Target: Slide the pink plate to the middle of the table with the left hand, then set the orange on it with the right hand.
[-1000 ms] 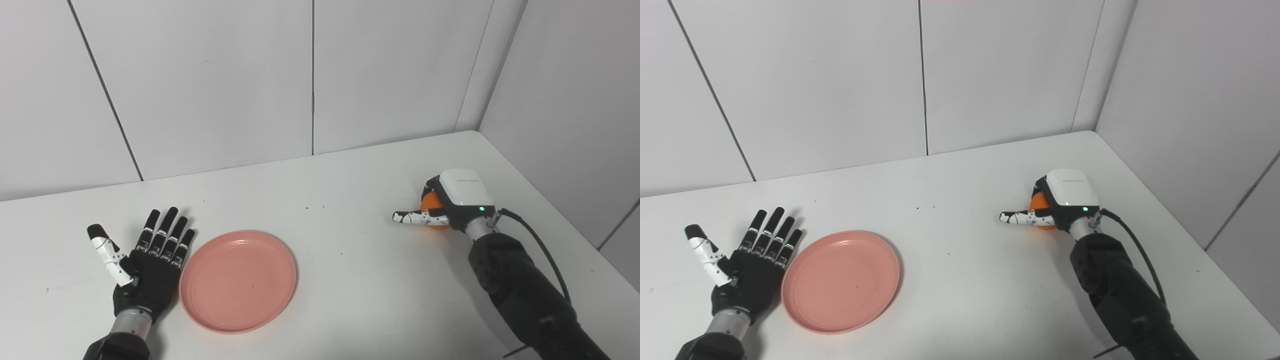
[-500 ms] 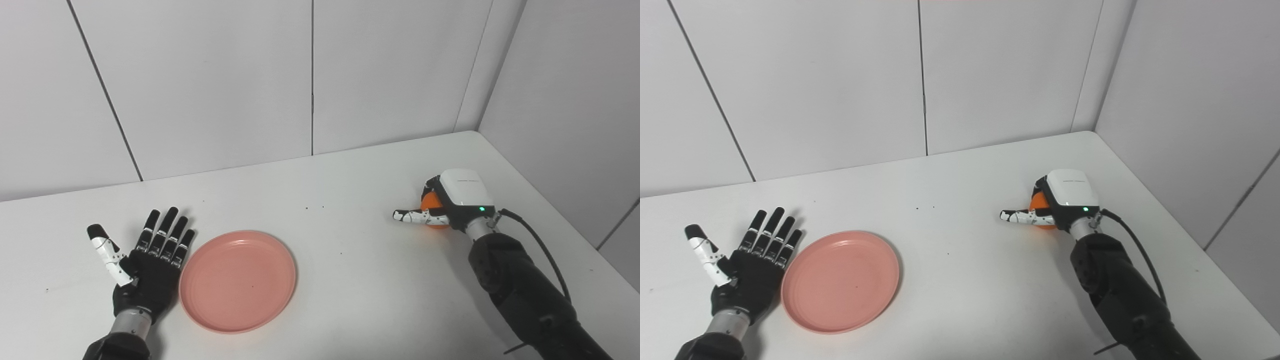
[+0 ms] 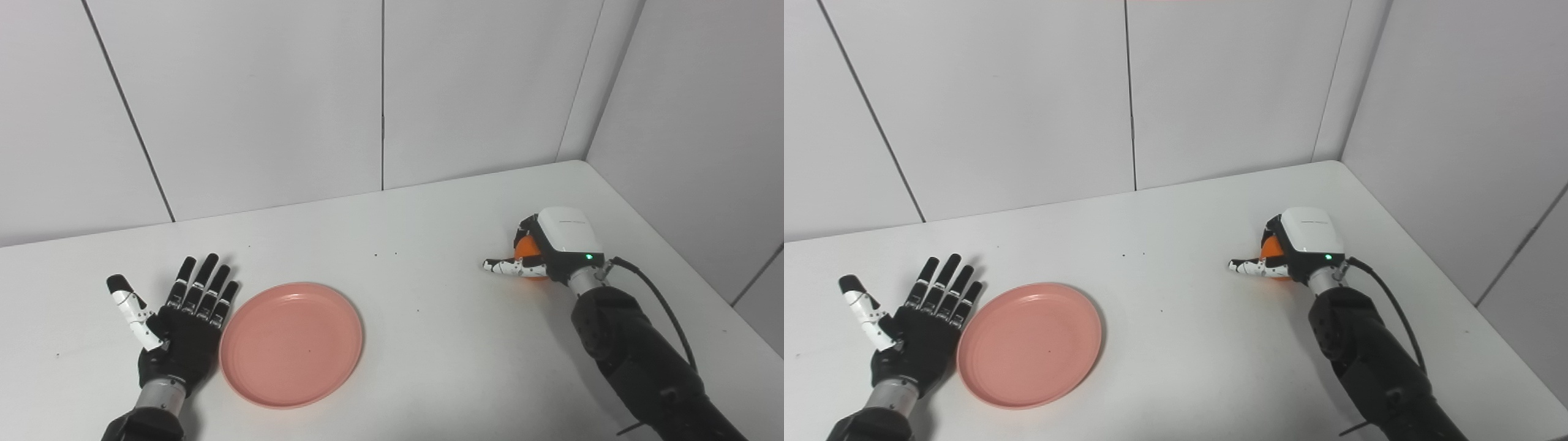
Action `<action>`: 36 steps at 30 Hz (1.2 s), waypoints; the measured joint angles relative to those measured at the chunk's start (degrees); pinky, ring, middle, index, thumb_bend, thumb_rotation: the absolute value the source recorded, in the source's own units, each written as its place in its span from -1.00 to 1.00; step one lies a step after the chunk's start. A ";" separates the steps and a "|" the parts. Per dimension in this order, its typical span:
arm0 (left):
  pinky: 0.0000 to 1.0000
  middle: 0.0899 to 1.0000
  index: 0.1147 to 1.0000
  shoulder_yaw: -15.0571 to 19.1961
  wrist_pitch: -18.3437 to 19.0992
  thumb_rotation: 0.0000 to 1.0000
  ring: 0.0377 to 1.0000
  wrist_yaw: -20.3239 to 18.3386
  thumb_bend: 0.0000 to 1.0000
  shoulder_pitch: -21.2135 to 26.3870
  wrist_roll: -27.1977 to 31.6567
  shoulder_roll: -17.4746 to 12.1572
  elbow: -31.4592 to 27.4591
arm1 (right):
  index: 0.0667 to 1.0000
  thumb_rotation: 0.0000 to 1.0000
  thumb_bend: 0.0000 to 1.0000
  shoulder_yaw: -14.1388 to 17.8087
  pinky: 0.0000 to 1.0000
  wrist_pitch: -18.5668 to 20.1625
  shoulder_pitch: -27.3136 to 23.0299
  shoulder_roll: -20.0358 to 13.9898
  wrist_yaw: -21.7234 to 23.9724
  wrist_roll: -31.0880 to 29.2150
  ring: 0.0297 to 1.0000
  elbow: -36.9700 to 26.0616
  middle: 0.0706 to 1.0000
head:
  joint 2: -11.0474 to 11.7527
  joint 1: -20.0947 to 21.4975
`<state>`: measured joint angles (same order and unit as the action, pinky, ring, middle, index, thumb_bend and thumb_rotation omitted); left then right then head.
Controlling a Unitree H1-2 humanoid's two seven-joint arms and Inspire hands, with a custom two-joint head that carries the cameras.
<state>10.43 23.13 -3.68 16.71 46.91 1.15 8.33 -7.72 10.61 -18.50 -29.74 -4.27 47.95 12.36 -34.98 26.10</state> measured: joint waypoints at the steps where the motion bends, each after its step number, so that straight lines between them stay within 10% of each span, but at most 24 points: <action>1: 1.00 0.78 0.96 0.01 0.00 0.91 0.90 0.00 0.66 -0.02 0.13 -0.01 0.00 | -0.55 -0.25 -0.06 -0.01 -0.77 0.01 0.03 0.04 0.37 -0.04 -0.73 -1.23 -0.67 | 0.00 0.00; 21: 1.00 0.83 0.98 -0.27 0.00 0.89 0.92 0.61 0.68 -0.74 0.32 0.70 -1.18 | -0.49 -0.12 -0.04 -1.14 -0.77 -0.01 -3.91 2.88 7.34 2.56 -0.72 -18.46 -0.65 | -0.44 -2.20; 36: 1.00 0.78 0.91 -0.51 -0.02 0.84 0.86 0.71 0.69 -1.68 -4.04 3.94 -3.03 | -0.44 -0.18 0.00 -2.82 -0.74 -0.27 -7.78 6.65 11.87 2.09 -0.69 -23.46 -0.61 | -1.58 -11.34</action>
<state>9.92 23.11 -2.97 15.04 42.87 5.09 5.30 -10.54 10.34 -26.28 -23.08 7.59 50.04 -11.10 -36.56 14.77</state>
